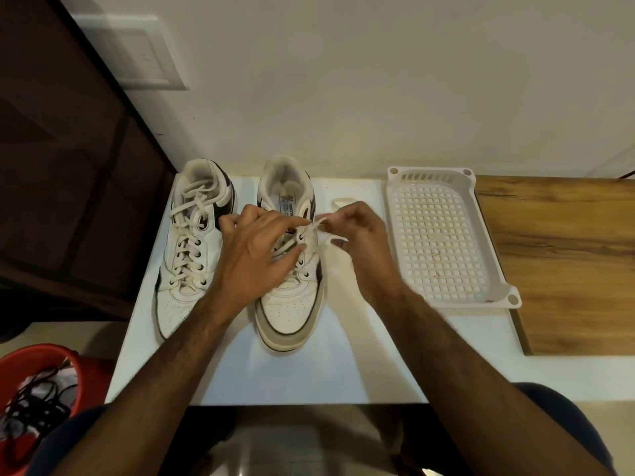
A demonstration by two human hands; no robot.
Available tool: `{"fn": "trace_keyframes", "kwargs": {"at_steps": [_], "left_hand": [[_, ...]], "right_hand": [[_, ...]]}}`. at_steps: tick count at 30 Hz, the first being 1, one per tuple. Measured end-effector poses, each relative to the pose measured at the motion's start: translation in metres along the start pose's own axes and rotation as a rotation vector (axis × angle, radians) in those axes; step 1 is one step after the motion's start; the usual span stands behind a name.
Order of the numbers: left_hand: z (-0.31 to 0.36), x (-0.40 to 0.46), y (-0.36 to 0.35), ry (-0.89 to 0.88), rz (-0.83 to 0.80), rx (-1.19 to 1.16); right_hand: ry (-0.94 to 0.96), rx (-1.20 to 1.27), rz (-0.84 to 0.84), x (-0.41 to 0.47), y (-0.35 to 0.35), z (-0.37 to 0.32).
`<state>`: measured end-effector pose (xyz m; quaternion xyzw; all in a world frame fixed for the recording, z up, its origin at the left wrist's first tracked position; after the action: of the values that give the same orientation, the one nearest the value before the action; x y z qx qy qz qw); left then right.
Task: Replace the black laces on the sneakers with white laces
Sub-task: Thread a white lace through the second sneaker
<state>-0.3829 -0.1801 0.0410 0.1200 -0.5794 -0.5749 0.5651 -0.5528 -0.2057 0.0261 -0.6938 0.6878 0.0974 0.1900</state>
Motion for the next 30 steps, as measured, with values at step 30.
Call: {"fn": "trace_keyframes", "kwargs": {"at_steps": [30], "left_hand": [[-0.008, 0.0, -0.003, 0.026, 0.004, -0.129]], "right_hand": [[0.165, -0.858, -0.037, -0.001, -0.001, -0.02]]}}
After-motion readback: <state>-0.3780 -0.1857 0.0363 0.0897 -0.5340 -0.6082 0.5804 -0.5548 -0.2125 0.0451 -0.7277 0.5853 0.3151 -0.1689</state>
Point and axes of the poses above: each hand's wrist, its own x-axis towards the middle knuckle, its own y-axis out of the back of the hand, z = x × y, the point moved 6 cm from there along x, towards the middle knuckle, and after that the axes turned 10 degrees about -y, right-handed, at the moved point
